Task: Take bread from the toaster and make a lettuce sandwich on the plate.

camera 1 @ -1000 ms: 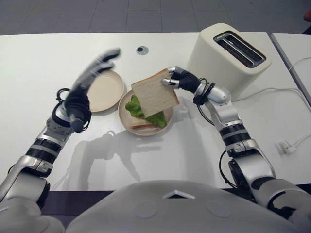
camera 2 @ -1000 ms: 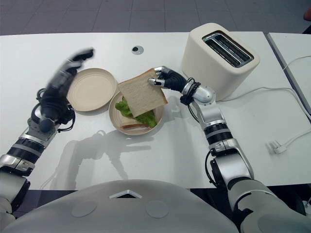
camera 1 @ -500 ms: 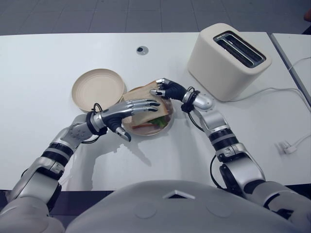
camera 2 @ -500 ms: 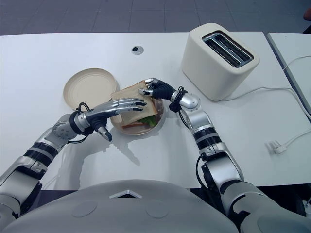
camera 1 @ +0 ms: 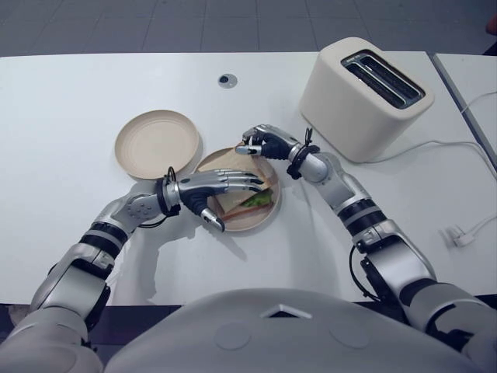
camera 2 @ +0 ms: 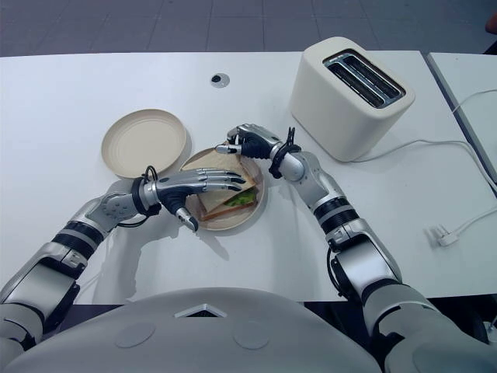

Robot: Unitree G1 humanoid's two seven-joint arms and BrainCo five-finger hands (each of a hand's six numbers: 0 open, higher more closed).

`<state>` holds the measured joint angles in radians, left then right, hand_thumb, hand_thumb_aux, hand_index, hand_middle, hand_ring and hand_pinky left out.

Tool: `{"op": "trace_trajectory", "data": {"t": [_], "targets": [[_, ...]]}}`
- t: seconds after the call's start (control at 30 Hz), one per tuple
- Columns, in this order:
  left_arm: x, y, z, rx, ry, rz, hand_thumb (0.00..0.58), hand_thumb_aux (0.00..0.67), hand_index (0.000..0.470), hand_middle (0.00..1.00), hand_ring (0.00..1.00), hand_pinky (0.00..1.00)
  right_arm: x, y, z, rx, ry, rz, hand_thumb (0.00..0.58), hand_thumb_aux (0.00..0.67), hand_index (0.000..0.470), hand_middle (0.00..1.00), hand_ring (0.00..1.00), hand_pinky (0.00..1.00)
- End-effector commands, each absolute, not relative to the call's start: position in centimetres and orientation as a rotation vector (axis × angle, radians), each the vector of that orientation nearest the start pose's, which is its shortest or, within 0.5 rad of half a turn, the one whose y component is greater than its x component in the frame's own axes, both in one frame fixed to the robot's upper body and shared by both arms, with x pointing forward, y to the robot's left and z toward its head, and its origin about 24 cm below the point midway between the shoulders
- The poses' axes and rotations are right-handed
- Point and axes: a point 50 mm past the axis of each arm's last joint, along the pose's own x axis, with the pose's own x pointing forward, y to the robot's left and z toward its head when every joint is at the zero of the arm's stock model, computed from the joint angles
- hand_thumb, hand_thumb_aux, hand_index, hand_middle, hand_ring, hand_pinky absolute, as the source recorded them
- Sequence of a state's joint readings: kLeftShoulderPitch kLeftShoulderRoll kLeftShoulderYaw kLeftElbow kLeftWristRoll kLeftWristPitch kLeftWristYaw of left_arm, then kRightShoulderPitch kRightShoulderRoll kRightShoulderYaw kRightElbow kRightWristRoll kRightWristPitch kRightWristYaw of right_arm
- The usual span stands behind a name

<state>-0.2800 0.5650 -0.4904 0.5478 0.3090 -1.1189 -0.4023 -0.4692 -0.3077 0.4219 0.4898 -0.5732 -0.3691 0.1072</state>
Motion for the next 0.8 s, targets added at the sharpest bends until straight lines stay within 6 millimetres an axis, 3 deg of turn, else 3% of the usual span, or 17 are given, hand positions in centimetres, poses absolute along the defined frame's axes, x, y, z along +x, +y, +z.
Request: {"op": "trace_trajectory", "data": {"t": [0.03, 0.1, 0.13, 0.17, 0.2, 0.23, 0.27, 0.3, 0.33, 0.37, 0.4, 0.47, 0.53, 0.63, 0.73, 0.8], "targets": [[22.1, 13.4, 0.6, 0.886, -0.406, -1.307, 0.000, 0.000, 0.000, 0.00, 0.00, 0.00, 33.8, -11.2, 9.7, -1.211, -0.540, 0.363, 0.000, 0.000, 0.000, 0.00, 0.00, 0.00], [22.6, 13.1, 1.3, 0.867, -0.456, -1.261, 0.000, 0.000, 0.000, 0.00, 0.00, 0.00, 34.5, -12.5, 10.7, -1.233, -0.566, 0.273, 0.000, 0.000, 0.000, 0.00, 0.00, 0.00], [23.0, 12.9, 2.2, 0.840, -0.515, -1.211, 0.079, 0.047, 0.033, 0.00, 0.00, 0.00, 34.7, -13.0, 11.0, -1.213, -0.565, 0.256, 0.000, 0.000, 0.000, 0.00, 0.00, 0.00], [23.4, 12.8, 3.4, 0.805, -0.595, -1.145, 0.462, 0.368, 0.258, 0.00, 0.00, 0.00, 34.7, -13.4, 11.3, -1.169, -0.560, 0.271, 0.000, 0.000, 0.000, 0.00, 0.00, 0.00], [23.8, 12.8, 4.7, 0.759, -0.673, -1.077, 0.580, 0.670, 0.470, 0.00, 0.00, 0.00, 34.3, -13.2, 11.2, -1.081, -0.541, 0.346, 0.000, 0.000, 0.000, 0.00, 0.00, 0.00], [24.0, 12.9, 5.9, 0.712, -0.745, -1.020, 0.580, 0.670, 0.470, 0.00, 0.00, 0.00, 33.8, -12.9, 11.2, -0.982, -0.519, 0.438, 0.000, 0.000, 0.000, 0.02, 0.02, 0.02], [23.9, 13.1, 6.9, 0.664, -0.805, -0.984, 0.580, 0.670, 0.470, 0.04, 0.04, 0.04, 33.1, -12.7, 11.3, -0.890, -0.515, 0.537, 0.036, 0.021, 0.015, 0.34, 0.34, 0.34], [23.7, 13.5, 8.1, 0.598, -0.866, -0.953, 0.580, 0.670, 0.470, 0.25, 0.25, 0.25, 32.2, -12.7, 11.4, -0.814, -0.505, 0.640, 0.564, 0.560, 0.393, 0.64, 0.64, 0.64], [23.4, 13.8, 9.1, 0.539, -0.912, -0.933, 0.580, 0.670, 0.470, 0.47, 0.47, 0.47, 31.7, -13.0, 11.6, -0.784, -0.502, 0.699, 0.580, 0.670, 0.470, 0.99, 0.99, 0.99], [23.0, 14.3, 10.2, 0.469, -0.957, -0.907, 0.580, 0.670, 0.470, 0.81, 0.81, 0.81, 31.5, -13.6, 11.8, -0.787, -0.491, 0.737, 0.580, 0.670, 0.470, 1.00, 1.00, 1.00], [22.6, 15.0, 11.3, 0.408, -0.992, -0.889, 0.580, 0.670, 0.470, 1.00, 1.00, 1.00, 31.2, -14.4, 11.9, -0.790, -0.463, 0.782, 0.580, 0.670, 0.470, 1.00, 1.00, 1.00], [21.7, 16.3, 12.7, 0.338, -1.005, -0.914, 0.580, 0.670, 0.470, 1.00, 1.00, 1.00, 30.0, -15.8, 12.1, -0.785, -0.421, 0.911, 0.580, 0.670, 0.470, 1.00, 1.00, 1.00], [20.7, 17.3, 12.2, 0.384, -0.911, -1.040, 0.580, 0.670, 0.470, 1.00, 1.00, 1.00, 28.2, -16.4, 12.6, -0.728, -0.424, 1.073, 0.580, 0.670, 0.470, 1.00, 1.00, 1.00], [18.8, 18.7, 9.3, 0.528, -0.668, -1.273, 0.580, 0.670, 0.470, 1.00, 1.00, 1.00, 25.9, -17.2, 12.1, -0.661, -0.332, 1.322, 0.580, 0.670, 0.470, 1.00, 1.00, 1.00], [17.4, 19.2, 5.6, 0.620, -0.437, -1.477, 0.580, 0.670, 0.470, 1.00, 1.00, 1.00, 22.9, -18.1, 9.1, -0.660, -0.109, 1.608, 0.580, 0.670, 0.470, 1.00, 1.00, 1.00], [17.2, 19.0, 3.1, 0.660, -0.306, -1.544, 0.580, 0.670, 0.470, 1.00, 1.00, 1.00, 22.5, -18.3, 7.0, -0.699, 0.015, 1.685, 0.580, 0.670, 0.470, 1.00, 1.00, 1.00]]}}
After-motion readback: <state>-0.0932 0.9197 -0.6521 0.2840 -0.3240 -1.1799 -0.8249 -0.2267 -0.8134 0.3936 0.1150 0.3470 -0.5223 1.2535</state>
